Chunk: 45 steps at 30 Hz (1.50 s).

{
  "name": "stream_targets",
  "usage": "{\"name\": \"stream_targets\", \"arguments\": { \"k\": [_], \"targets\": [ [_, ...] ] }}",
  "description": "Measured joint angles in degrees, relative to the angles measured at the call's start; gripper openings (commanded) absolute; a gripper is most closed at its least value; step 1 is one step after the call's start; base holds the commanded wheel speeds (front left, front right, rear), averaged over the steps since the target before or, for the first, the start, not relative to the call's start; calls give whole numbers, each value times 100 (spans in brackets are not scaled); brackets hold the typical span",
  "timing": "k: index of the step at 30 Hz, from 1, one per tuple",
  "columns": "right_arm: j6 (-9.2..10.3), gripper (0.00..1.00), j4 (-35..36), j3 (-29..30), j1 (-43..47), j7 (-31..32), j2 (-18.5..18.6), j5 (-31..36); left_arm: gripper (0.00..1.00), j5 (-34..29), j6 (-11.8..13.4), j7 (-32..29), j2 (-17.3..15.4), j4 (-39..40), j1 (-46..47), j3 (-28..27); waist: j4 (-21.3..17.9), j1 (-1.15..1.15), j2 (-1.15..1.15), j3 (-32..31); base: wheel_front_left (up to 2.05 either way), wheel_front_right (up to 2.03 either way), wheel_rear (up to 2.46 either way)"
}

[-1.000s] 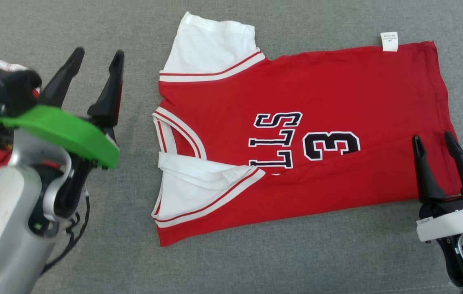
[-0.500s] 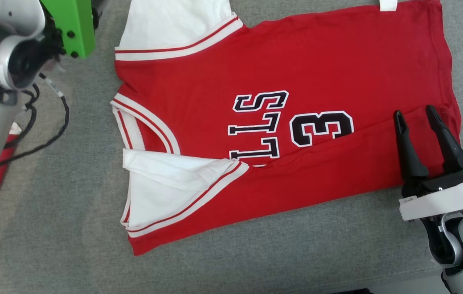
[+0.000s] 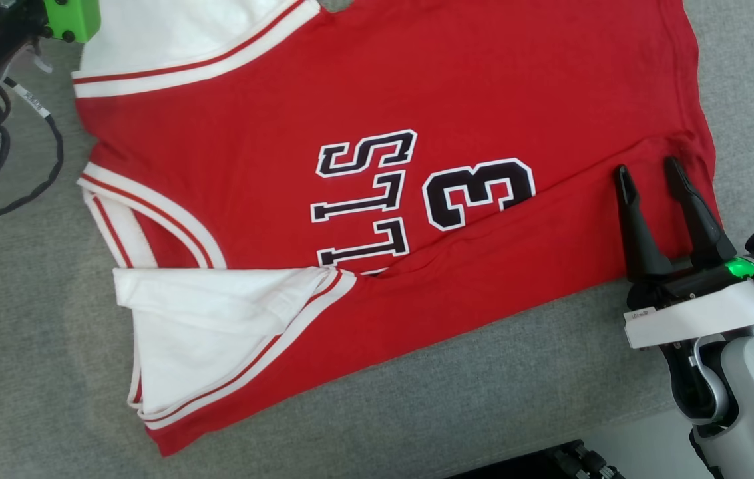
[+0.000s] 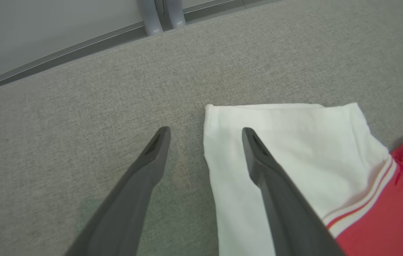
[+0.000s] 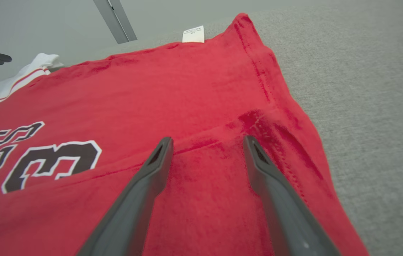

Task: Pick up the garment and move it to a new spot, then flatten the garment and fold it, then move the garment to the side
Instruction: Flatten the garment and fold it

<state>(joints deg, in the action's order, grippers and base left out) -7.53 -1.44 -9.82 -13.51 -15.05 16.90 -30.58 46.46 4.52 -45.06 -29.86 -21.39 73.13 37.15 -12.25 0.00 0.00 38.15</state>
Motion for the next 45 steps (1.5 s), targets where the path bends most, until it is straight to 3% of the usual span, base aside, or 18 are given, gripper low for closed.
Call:
{"name": "stream_targets", "arguments": {
  "k": [14, 16, 17, 18, 20, 21, 30, 34, 45],
  "targets": [
    [-1, 100, 1, -57, -113, -1, -36, -9, 99, -296, -78, 25, -131, -281, 253, 190, -277, 0, 0, 311, 0, 0, 0],
    [-1, 100, 0, -59, -113, -1, -41, -9, 73, -313, -84, 38, -135, -312, 272, 198, -294, 0, 0, 314, 0, 0, 0],
    [-1, 100, 0, -62, -113, -1, -40, -9, 51, -319, -94, 60, -136, -324, 277, 208, -299, 0, 0, 315, 0, 0, 0],
    [-1, 100, 0, -64, -113, -1, -40, -9, 48, -333, -98, 77, -137, -342, 282, 218, -307, 0, 0, 316, 0, 0, 0],
    [-1, 100, 1, -64, -113, -1, -40, -10, 27, -346, -101, 85, -142, -371, 295, 226, -320, 0, 0, 318, 0, 0, 0],
    [-1, 100, 2, -64, -113, -1, -40, -10, 0, -350, -107, 115, -145, -387, 299, 230, -326, 0, 0, 322, 0, 0, 0],
    [-1, 100, 2, -267, -537, 0, 90, -124, 0, -268, -312, 414, -105, -479, 280, 213, -333, 0, 0, 205, 0, 0, 0],
    [-1, 100, -452, -236, -1159, 200, 274, -138, 0, -209, -401, 510, -53, -416, 252, 220, -297, 0, 0, 53, 0, 0, 0],
    [2, 100, -1828, 211, -3381, 2961, 185, 717, 0, -121, -444, 461, -48, 58, 58, 324, 13, 0, 0, -280, 0, 0, 0]
  ]
}}
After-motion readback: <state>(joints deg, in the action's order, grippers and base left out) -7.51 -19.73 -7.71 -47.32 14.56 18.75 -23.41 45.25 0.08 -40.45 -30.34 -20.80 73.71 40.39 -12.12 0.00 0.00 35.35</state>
